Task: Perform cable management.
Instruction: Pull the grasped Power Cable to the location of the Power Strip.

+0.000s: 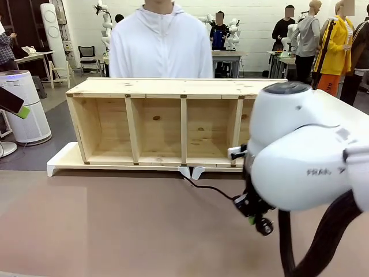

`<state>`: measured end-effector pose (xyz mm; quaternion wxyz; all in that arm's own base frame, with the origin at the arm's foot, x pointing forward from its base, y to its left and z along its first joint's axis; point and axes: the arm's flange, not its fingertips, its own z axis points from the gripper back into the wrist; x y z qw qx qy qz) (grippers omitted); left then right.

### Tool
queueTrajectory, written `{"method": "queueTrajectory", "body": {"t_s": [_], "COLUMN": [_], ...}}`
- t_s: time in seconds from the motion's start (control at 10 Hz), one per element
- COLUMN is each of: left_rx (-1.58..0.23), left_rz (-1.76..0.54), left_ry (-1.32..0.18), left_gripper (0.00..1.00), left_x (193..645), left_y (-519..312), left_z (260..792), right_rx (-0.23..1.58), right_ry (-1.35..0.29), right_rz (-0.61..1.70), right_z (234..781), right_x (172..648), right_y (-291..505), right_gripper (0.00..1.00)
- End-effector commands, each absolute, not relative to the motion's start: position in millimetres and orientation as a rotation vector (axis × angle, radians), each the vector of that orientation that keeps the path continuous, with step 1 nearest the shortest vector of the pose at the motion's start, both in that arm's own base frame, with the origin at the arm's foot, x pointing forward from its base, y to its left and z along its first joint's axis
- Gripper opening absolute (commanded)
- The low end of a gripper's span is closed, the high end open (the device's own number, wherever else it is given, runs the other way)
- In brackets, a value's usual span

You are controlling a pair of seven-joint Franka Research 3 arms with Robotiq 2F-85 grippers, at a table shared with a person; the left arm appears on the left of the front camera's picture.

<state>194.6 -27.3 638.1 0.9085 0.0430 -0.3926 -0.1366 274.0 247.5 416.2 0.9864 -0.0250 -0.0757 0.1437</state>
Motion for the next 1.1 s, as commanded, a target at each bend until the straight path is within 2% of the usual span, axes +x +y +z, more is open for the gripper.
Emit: {"method": "queueTrajectory", "body": {"t_s": [0.0, 0.5, 1.0], "left_rx": [0.091, 0.091, 0.091], "left_rz": [-0.281, -0.281, -0.281], "left_ry": [-0.820, -0.820, -0.820], "left_gripper": [1.00, 1.00, 1.00], "left_x": [196, 196, 196], "left_y": [-28, -28, -28], "left_z": [639, 639, 639], "right_rx": [-0.031, -0.004, -0.038], "right_ry": [-0.135, -0.137, -0.278], "right_rz": [0.188, -0.013, -0.174], "right_z": [416, 429, 436], "right_x": [264, 290, 342], "right_y": [194, 114, 62], "right_gripper": [0.17, 0.17, 0.17]}}
